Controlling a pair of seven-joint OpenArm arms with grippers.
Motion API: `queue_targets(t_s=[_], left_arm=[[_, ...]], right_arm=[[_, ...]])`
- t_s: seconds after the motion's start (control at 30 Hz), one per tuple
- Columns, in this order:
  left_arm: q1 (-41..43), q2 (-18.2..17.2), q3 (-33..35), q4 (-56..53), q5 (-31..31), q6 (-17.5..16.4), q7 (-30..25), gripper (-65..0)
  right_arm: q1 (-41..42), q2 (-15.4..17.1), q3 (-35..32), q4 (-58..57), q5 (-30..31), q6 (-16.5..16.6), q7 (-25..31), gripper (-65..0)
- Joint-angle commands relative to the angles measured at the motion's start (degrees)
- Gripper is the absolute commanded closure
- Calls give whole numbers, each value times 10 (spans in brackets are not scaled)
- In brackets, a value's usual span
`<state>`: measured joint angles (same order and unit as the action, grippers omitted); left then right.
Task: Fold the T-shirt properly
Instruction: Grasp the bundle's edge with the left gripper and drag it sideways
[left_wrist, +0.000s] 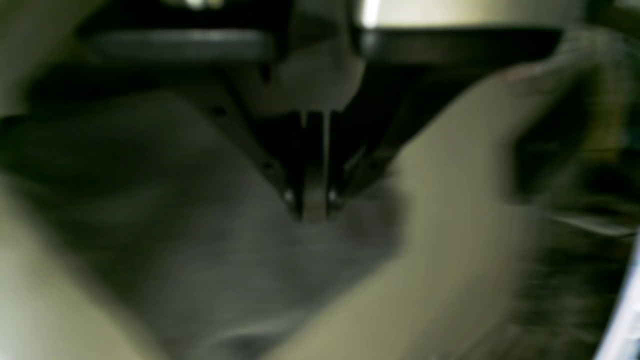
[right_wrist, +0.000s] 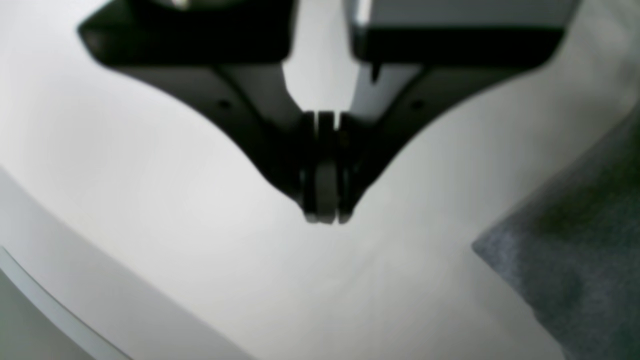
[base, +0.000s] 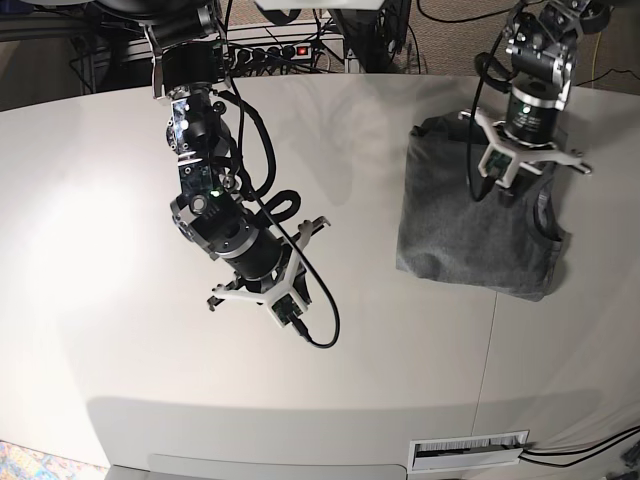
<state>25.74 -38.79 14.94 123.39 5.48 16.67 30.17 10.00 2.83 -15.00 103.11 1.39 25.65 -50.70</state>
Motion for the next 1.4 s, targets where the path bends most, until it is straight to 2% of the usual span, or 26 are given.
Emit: queue_targets(t_s=[0.0,0.07,0.17,0.33,0.47,0.57,0.73,0.9,1.07,1.2,1.37], left_arm=[[-9,9,-1,1,-18,-18,-10,0],[-17,38,-1,-16,-65,-64,-12,0],[-14,66,-1,-30,-100,-104,-6,0],[-3,75,-1,-38,-117,-163,-7,0],[0,75,-1,-107,-111,-184,-24,0],[0,75,-1,-174,-82,-185,-52,0],[11,69,-1,-203,-80,-195,-7,0],[48,31,-1,-202,-85,-230,-5,0],[98,-26,-1,-202,-102,-273,22,0],[131,-80,-1,-202,-65,-269,25,0],[148,-140,-1,-201,1,-240,43,0]], right_arm=[[14,-2,1,10,1,-2,20,0],[14,-2,1,10,1,-2,28,0],[15,-2,1,10,1,-2,34,0],[15,-2,1,10,1,-2,38,0],[16,-2,1,10,1,-2,37,0],[16,-1,1,10,1,-3,36,0],[16,-1,1,10,-17,-3,39,0],[20,-1,1,10,-25,-4,43,0],[42,-1,1,-21,-23,-5,46,0],[60,-2,1,-70,0,-4,47,0],[62,-16,-12,-117,34,-3,52,0]])
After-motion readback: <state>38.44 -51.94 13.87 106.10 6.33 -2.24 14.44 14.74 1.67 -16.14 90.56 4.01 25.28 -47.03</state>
